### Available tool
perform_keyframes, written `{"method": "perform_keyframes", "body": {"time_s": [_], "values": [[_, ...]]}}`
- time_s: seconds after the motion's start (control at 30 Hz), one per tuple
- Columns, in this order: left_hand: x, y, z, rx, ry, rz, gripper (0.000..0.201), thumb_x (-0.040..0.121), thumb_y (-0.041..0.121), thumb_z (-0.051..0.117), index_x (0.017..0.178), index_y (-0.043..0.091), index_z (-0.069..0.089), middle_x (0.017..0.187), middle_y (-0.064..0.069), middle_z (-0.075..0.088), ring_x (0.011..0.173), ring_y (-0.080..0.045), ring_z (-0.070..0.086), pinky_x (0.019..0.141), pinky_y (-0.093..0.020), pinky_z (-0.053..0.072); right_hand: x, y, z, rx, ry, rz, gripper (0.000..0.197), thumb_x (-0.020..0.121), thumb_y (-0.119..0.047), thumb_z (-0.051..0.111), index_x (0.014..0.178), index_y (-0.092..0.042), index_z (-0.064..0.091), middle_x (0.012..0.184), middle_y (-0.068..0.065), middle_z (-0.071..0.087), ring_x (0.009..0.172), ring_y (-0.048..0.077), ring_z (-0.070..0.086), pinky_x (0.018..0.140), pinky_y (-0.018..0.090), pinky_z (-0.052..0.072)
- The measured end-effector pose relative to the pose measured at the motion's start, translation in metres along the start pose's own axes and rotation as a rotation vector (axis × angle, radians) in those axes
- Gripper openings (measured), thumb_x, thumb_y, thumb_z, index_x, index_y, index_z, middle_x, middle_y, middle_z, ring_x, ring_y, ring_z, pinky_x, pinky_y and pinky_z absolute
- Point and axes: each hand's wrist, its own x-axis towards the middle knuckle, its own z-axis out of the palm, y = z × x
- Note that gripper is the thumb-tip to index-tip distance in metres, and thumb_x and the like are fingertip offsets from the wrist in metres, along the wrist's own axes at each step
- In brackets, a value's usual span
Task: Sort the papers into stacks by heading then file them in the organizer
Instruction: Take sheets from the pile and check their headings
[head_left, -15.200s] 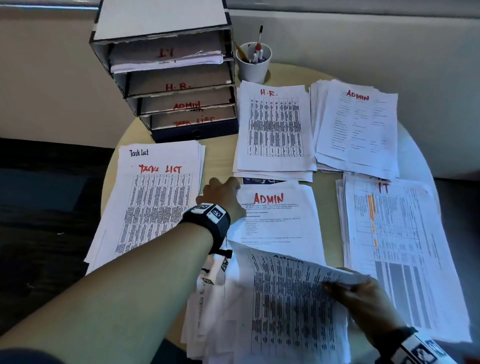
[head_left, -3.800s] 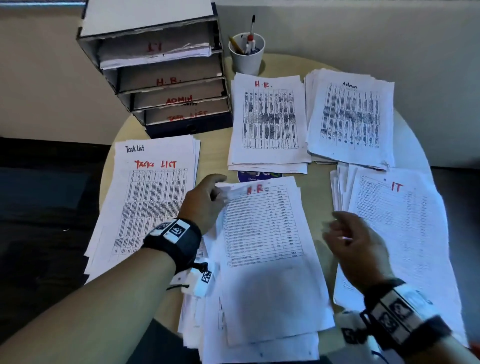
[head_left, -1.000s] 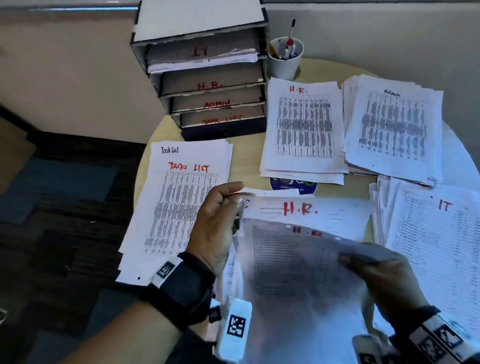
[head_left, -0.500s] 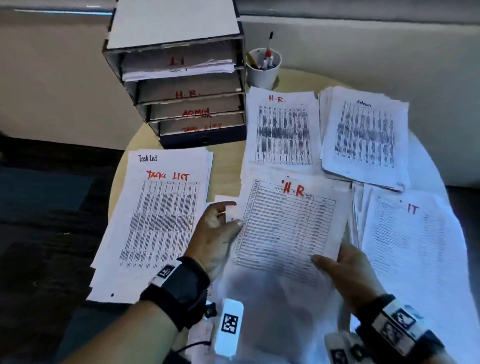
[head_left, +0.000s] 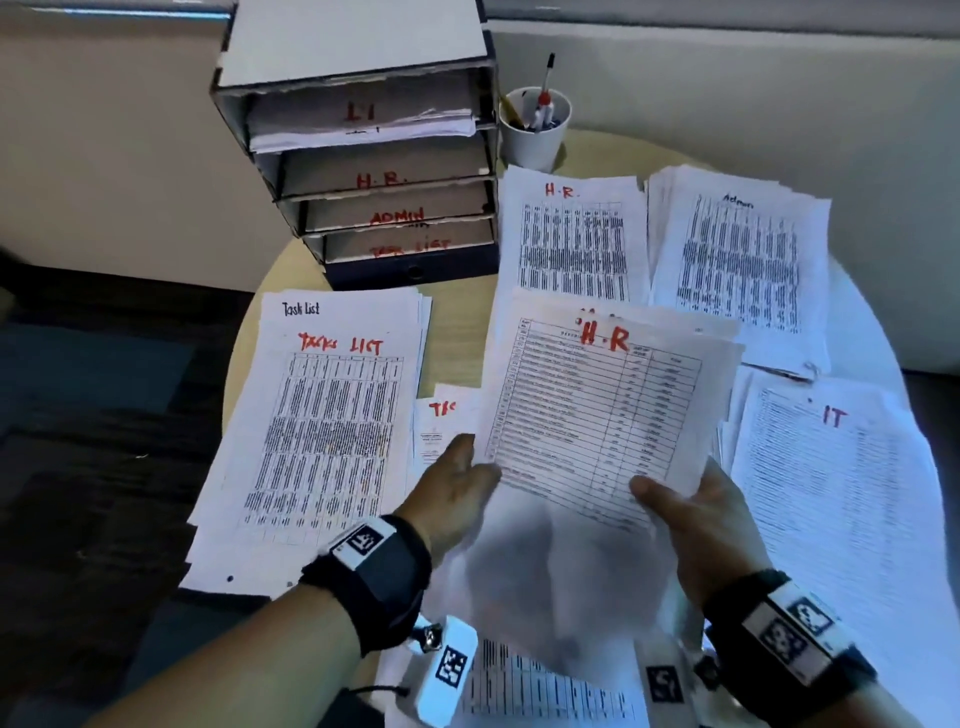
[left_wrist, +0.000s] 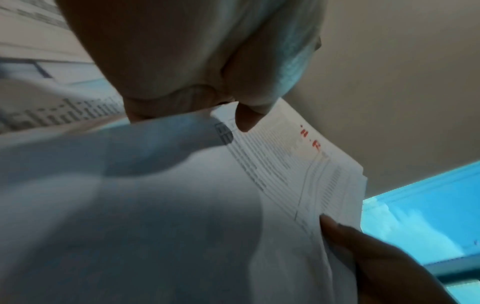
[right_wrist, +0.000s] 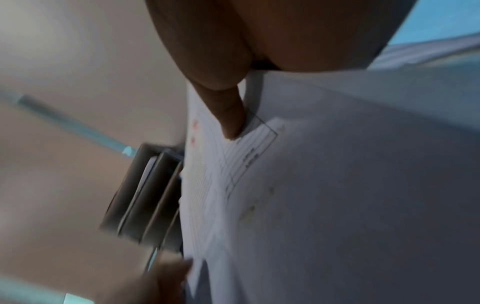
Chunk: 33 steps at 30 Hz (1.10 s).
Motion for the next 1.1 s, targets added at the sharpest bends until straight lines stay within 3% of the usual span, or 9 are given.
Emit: {"method": "perform_keyframes", "body": {"time_s": [0.17,0.23,0.33,0.43,0.57,0.73,0.9,1.0,1.1], "values": [[-0.004,-0.003,0.005,0.147,0.040,0.058,0.013,0.097,0.014,0.052,0.093,0.027,0.049,0.121,-0.014,0.049,0.092,-0.019,0.057,0.076,-0.024,0.041,-0.003,-0.004,0.002,-0.071,0.023,0.034,0.036,0.083,0.000,0.072,0.112,-0.018,0.060,0.097,-0.002,0.072,0.077,0.001,0.070,0.060,0.012,0.051],[-0.005,0.007,0.004,0.272,0.065,0.116,0.004,0.097,0.022,0.051,0.097,0.025,0.048,0.098,0.009,0.059,0.097,-0.026,0.059,0.084,-0.028,0.045,-0.004,-0.011,-0.002,-0.316,0.158,-0.030,0.056,0.078,-0.011,0.079,0.126,-0.022,0.053,0.109,-0.001,0.064,0.102,0.015,0.066,0.073,0.020,0.050],[-0.013,0.047,0.004,0.722,0.095,0.266,0.004,0.098,0.019,0.044,0.097,0.022,0.041,0.091,-0.006,0.056,0.084,-0.030,0.053,0.069,-0.032,0.037,-0.014,-0.047,-0.007,-0.622,0.316,-0.658,0.070,0.075,-0.020,0.078,0.137,-0.011,0.048,0.133,0.013,0.053,0.129,0.030,0.047,0.105,0.042,0.043],[-0.030,0.102,0.005,0.972,0.154,0.650,0.018,0.095,0.012,0.045,0.107,0.023,0.054,0.097,-0.001,0.064,0.088,-0.029,0.060,0.067,-0.034,0.041,-0.026,-0.099,0.004,-1.059,0.007,-1.015,0.061,0.074,-0.028,0.070,0.133,-0.019,0.055,0.132,0.005,0.059,0.134,0.028,0.046,0.112,0.053,0.030],[-0.036,0.146,-0.003,1.123,0.215,0.850,0.014,0.095,0.026,0.046,0.092,0.026,0.059,0.084,0.003,0.064,0.083,-0.023,0.061,0.073,-0.034,0.032,-0.005,-0.122,0.009,-1.230,-0.138,-0.862,0.010,0.080,-0.027,0.059,0.090,-0.025,0.060,0.076,0.001,0.067,0.075,0.030,0.066,0.066,0.039,0.054],[-0.014,0.122,-0.071,0.713,0.725,0.570,0.032,0.081,0.024,0.072,0.111,0.030,0.061,0.107,0.010,0.061,0.106,-0.020,0.054,0.088,-0.034,0.042,0.020,-0.128,-0.039,-0.675,-0.054,-0.529,0.008,0.077,-0.031,0.068,0.080,-0.036,0.063,0.070,-0.007,0.066,0.068,0.017,0.060,0.067,0.039,0.051],[-0.018,0.095,-0.045,-0.337,0.098,0.220,0.024,0.092,0.005,0.065,0.115,0.011,0.059,0.086,0.010,0.071,0.078,-0.008,0.064,0.069,-0.020,0.051,0.009,-0.118,-0.031,-0.154,-0.083,-0.436,0.017,0.077,-0.015,0.070,0.087,-0.029,0.070,0.090,-0.003,0.076,0.086,0.020,0.071,0.084,0.043,0.056],[-0.026,0.107,-0.029,-0.271,0.222,0.414,0.018,0.094,0.008,0.065,0.112,0.008,0.064,0.093,0.004,0.076,0.084,-0.013,0.072,0.078,-0.028,0.057,0.000,-0.108,-0.014,-0.098,-0.005,-0.464,0.017,0.081,-0.006,0.075,0.090,-0.021,0.071,0.083,-0.008,0.076,0.076,0.000,0.069,0.072,0.017,0.053],[-0.042,0.113,-0.018,-0.082,0.385,0.623,0.024,0.093,0.010,0.066,0.118,0.007,0.066,0.101,0.008,0.074,0.093,0.000,0.069,0.080,-0.012,0.051,-0.018,-0.101,-0.002,0.025,0.130,-0.488,0.015,0.080,-0.010,0.078,0.092,-0.005,0.072,0.076,-0.019,0.074,0.067,-0.008,0.067,0.066,0.007,0.047]]}}
